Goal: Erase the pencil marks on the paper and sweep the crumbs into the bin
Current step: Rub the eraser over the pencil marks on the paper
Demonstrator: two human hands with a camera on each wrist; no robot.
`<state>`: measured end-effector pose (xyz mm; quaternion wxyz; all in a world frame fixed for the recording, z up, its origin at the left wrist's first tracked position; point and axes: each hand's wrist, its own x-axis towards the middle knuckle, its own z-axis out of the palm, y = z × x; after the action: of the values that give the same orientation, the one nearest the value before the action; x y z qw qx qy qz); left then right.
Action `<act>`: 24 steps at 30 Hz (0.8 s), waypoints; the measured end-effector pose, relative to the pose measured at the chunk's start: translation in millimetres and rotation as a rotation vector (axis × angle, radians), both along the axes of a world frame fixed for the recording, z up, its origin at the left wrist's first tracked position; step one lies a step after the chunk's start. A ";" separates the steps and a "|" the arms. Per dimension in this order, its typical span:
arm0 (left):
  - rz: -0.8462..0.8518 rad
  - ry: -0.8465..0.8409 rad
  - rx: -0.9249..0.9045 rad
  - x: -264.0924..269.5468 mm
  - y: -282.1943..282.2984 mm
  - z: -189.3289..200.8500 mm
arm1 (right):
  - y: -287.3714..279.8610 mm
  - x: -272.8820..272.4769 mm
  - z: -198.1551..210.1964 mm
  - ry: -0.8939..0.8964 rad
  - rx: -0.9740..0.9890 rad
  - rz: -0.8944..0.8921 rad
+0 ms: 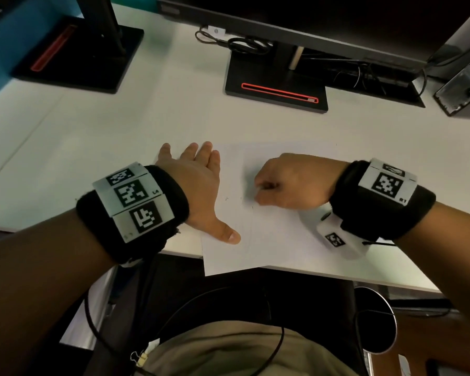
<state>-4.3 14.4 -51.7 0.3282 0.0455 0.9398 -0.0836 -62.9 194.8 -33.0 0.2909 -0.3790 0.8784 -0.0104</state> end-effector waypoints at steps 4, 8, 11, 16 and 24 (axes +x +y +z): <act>-0.003 0.005 0.003 0.5 -0.9 -0.6 | -3.7 25.8 -5.1 -0.111 0.006 0.111; 0.015 0.009 -0.001 -2.3 4.0 2.7 | 6.4 0.9 -4.4 -0.049 -0.019 -0.018; 0.001 0.009 -0.026 -2.9 6.3 5.0 | 10.0 -1.5 -8.9 -0.038 -0.021 -0.022; -0.029 0.121 0.019 3.2 2.5 0.4 | 13.3 0.3 -8.8 -0.090 -0.016 -0.066; -0.182 0.143 0.133 15.6 1.0 -2.0 | 16.3 -19.9 -6.3 -0.057 -0.032 -0.121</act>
<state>11.3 15.4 -53.7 0.2478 0.1465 0.9562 -0.0534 -82.7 211.1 -39.3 0.3087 -0.3293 0.8908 -0.0528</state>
